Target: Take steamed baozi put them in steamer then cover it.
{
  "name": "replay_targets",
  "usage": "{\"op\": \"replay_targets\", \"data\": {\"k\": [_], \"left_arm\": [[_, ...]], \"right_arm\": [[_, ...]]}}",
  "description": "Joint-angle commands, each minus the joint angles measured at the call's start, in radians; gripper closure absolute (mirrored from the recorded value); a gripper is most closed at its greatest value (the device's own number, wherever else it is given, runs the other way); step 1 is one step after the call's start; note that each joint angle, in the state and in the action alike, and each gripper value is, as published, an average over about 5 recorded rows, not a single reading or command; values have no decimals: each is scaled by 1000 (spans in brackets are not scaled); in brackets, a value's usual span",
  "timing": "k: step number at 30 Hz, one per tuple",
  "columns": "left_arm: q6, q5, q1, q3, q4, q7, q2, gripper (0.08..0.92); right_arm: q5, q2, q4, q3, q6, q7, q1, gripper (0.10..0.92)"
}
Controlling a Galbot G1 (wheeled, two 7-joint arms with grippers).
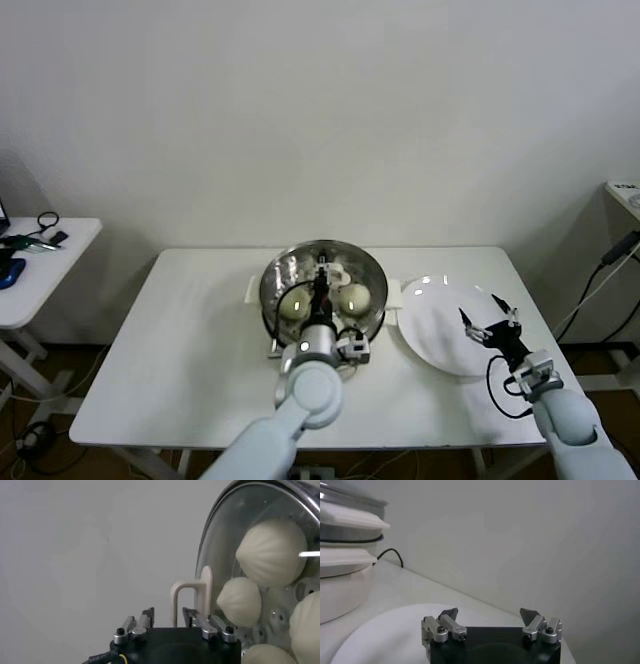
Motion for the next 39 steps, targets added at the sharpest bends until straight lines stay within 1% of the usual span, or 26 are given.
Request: {"op": "replay_targets", "data": {"k": [1,8,11,14,16,19,21,25,29,32,34,36,39], "left_arm": [[50,-34,31,-7,-133,34,40,493],[50,-61,81,-20,-241,52,98,285],[50,-81,119,-31,-293,49,124,213],[50,-111,169,-63,-351,39,151,182],[50,-148,202,-98,-393,18,168,179],[39,-253,246,-171,-452,-43,206,177],[12,-349,281,-235,-481,-100,229,177],[-87,-603,368,-363,-504,-272,257,177],[-269,-858,530,-551,-508,-418,228,177],[-391,-1019,629,-673,-507,-477,193,177],[-474,-1127,672,-735,-499,-501,170,177],[-562,-1230,701,-795,-478,-513,143,177],[-678,-1334,720,-869,-416,-503,98,177]], "right_arm": [[29,-2,6,8,-18,-9,-3,203],[24,1,5,12,-17,-13,-6,203],[23,1,5,12,-17,-15,-5,203],[23,0,5,13,-16,-15,-5,203],[23,-1,5,13,-16,-15,-6,203],[22,0,6,14,-14,-15,-8,203],[22,3,6,16,-13,-15,-11,203],[16,11,5,23,-9,-18,-18,203],[13,14,20,31,-9,-20,-33,203],[24,7,28,37,-4,-20,-44,203],[35,6,31,43,-1,-22,-49,203],[42,8,35,47,3,-23,-56,203],[46,15,50,51,7,-25,-69,203]]}}
